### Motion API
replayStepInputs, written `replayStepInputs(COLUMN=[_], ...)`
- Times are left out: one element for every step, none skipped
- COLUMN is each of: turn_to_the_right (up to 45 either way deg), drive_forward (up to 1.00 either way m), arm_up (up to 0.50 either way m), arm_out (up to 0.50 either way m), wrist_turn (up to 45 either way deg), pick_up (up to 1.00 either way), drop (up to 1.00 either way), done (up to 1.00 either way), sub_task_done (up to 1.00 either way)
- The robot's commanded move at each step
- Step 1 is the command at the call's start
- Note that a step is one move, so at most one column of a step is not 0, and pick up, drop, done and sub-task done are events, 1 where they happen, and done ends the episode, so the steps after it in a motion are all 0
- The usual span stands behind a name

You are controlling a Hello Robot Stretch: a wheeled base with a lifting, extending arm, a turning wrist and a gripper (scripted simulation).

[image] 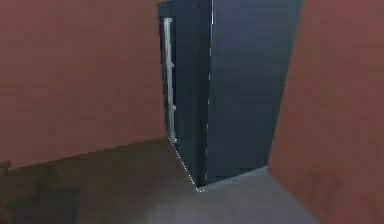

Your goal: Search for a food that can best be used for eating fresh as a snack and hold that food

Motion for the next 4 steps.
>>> replayStepInputs(turn_to_the_right=[33.0, 3.0, 0.0, -45.0], drive_forward=[0.00, 0.00, 0.10, 0.00], arm_up=[0.00, 0.00, 0.00, 0.00], arm_out=[0.00, 0.00, 0.00, 0.00], wrist_turn=[0.0, 0.0, 0.0, 0.0], pick_up=[0.00, 0.00, 0.00, 0.00], drop=[0.00, 0.00, 0.00, 0.00], done=[0.00, 0.00, 0.00, 0.00], sub_task_done=[0.00, 0.00, 0.00, 0.00])
